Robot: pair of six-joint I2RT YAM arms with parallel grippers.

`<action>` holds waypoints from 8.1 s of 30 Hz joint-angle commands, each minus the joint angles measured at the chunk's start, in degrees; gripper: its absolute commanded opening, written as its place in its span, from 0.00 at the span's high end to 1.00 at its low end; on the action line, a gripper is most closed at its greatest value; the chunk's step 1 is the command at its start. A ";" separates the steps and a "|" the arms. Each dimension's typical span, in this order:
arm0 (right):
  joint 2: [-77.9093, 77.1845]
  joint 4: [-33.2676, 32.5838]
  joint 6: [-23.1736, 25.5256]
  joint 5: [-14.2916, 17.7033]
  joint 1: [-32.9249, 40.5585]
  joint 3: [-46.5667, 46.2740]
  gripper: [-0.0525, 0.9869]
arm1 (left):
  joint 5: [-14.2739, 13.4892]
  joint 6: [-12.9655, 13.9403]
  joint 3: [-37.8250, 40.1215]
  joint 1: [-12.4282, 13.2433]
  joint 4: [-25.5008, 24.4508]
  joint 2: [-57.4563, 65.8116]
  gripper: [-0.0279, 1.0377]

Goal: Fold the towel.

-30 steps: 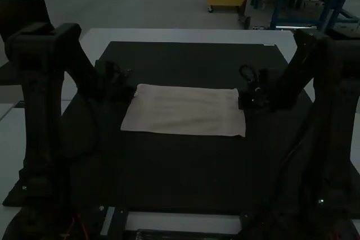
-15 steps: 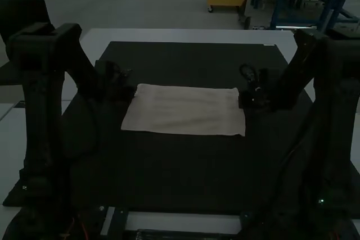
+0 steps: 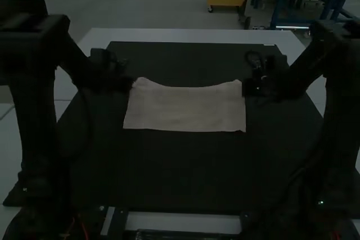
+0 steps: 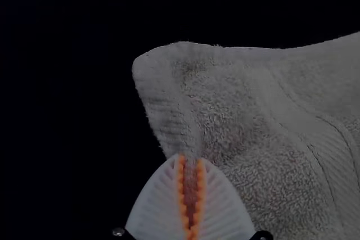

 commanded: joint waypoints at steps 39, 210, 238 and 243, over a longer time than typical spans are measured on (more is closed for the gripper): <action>-22.69 -7.94 -1.33 -6.82 -1.80 -23.19 0.97 | -4.01 0.59 -33.44 0.73 4.18 -29.67 0.96; 9.48 -5.74 19.59 -10.07 38.80 15.75 0.97 | -0.93 5.95 -40.47 25.87 9.19 -33.98 0.06; 6.40 -1.88 24.68 -11.30 41.17 18.91 0.41 | -1.37 5.60 -42.75 25.52 10.07 -36.18 0.06; 3.33 0.94 24.95 -11.65 37.66 16.10 0.59 | -1.29 5.60 -43.02 25.52 10.07 -36.18 0.06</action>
